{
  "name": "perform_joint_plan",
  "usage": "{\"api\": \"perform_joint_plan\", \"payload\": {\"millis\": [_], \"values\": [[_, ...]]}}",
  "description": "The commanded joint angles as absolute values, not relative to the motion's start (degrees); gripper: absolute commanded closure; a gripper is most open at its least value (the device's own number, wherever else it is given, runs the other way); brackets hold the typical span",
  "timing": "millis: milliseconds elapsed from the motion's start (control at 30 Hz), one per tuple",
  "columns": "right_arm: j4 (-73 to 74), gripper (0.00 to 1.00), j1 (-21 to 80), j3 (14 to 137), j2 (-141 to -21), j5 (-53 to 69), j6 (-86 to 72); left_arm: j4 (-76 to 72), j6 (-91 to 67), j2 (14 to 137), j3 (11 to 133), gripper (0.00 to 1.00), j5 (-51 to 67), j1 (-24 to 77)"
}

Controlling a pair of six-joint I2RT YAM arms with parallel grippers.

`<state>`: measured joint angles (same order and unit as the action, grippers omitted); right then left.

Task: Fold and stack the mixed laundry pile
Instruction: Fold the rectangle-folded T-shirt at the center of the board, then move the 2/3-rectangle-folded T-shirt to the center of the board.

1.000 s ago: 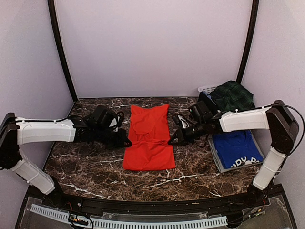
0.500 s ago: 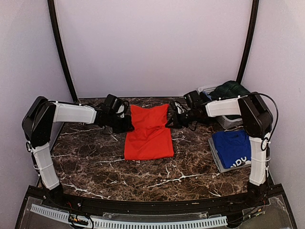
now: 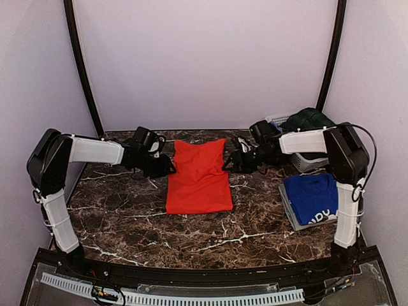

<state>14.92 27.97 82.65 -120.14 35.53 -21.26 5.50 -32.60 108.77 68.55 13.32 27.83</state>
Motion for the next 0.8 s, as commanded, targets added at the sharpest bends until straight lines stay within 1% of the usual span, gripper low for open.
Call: {"api": "perform_joint_plan", "payload": {"millis": [0,100,200,333,467,600,767], "values": [[17.4,0.42,26.6,78.1,-107.7,36.5,-19.9,9.6,-30.7,95.4,65.0,0.5,13.2,27.3],[16.3,0.45,26.8,71.2,-104.1,39.9,-20.9,10.4,-31.5,91.9,60.2,0.48,16.2,27.4],[14.0,0.48,28.4,64.2,-101.7,40.9,-22.1,7.0,-32.6,87.8,51.6,0.48,20.4,27.9],[10.6,0.51,31.6,58.1,-101.9,41.4,-23.6,3.5,-33.5,85.0,44.7,0.48,22.8,31.3],[8.4,0.53,33.5,56.8,-104.1,40.6,-24.7,0.7,-34.3,85.7,41.7,0.48,23.4,34.8],[7.1,0.55,34.0,56.5,-105.9,40.3,-25.1,-3.1,-35.3,87.7,40.5,0.49,24.9,35.8],[6.6,0.58,34.6,57.3,-108.7,40.5,-24.7,-5.5,-36.7,90.6,39.8,0.53,25.2,37.0]]}}
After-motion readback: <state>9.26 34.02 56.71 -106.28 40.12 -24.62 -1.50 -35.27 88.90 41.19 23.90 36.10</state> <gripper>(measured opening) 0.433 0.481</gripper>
